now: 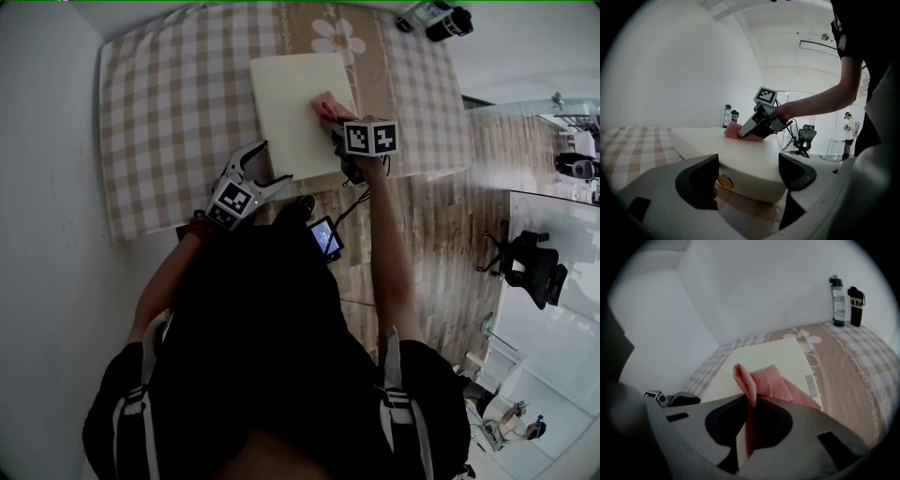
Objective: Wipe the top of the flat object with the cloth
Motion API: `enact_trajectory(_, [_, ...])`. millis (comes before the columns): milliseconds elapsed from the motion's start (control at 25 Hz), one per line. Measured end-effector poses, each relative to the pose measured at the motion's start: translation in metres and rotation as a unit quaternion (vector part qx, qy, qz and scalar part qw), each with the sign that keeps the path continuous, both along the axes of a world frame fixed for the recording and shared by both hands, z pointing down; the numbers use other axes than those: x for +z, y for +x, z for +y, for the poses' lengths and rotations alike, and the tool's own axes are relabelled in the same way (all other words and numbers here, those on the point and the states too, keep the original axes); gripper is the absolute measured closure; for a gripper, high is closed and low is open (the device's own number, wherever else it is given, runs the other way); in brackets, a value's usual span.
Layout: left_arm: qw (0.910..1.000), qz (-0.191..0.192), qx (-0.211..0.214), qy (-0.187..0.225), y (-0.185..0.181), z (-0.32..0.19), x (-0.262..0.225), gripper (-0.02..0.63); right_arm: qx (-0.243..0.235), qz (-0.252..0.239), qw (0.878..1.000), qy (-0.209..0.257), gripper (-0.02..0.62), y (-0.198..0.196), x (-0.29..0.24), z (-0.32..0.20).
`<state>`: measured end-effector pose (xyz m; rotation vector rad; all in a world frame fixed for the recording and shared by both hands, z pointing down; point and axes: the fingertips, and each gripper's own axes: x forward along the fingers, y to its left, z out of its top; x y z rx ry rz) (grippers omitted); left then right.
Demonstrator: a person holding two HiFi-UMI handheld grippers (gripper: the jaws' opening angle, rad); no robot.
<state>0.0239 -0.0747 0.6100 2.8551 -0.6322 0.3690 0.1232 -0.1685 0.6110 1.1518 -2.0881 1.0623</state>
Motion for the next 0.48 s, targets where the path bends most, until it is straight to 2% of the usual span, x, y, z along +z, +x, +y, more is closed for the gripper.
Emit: enact_trajectory(480, [1.0000,-0.005,0.001,-0.001,0.000,0.001,0.002,0.194,-0.033,-0.014,0.999,-0.006,0.582,-0.027,0.000,0.017])
